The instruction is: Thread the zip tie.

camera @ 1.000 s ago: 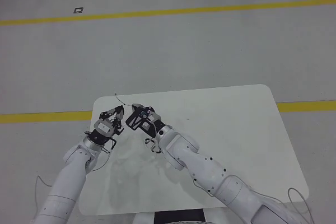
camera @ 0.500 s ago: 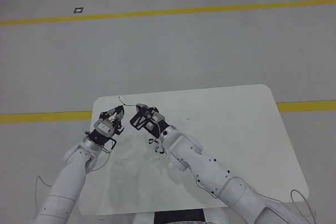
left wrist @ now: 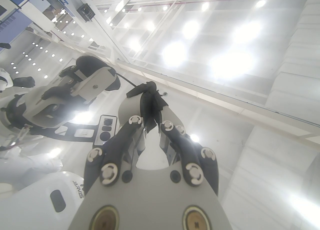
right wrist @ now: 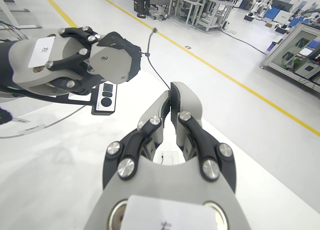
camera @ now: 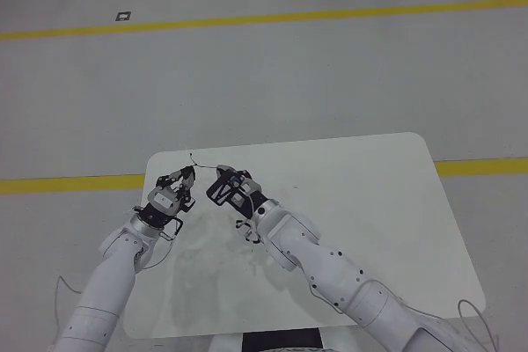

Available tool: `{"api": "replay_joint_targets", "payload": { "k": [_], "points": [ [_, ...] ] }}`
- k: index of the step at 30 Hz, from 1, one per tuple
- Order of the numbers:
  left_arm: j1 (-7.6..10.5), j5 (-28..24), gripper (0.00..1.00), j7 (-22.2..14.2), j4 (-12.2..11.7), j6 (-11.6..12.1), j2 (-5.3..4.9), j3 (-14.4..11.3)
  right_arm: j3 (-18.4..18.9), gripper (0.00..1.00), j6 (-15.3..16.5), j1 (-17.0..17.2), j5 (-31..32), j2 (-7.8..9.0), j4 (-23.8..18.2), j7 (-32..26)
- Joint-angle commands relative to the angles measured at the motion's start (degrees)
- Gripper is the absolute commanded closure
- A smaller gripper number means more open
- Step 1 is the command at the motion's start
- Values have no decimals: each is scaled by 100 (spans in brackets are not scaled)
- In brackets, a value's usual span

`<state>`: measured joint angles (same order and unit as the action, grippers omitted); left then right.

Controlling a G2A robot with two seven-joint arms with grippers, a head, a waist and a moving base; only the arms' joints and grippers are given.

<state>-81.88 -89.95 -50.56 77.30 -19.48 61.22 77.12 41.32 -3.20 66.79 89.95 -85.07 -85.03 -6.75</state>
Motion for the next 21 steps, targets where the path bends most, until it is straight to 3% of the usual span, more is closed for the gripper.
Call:
{"api": "replay_joint_targets", "payload": {
  "k": [1, 21],
  "points": [
    [0, 0, 100, 0, 0, 0, 0, 0, 11, 100, -3, 15, 0, 7, -7, -15],
    [0, 0, 100, 0, 0, 0, 0, 0, 134, 100, -36, 115, 0, 106, -115, -93]
  ]
}}
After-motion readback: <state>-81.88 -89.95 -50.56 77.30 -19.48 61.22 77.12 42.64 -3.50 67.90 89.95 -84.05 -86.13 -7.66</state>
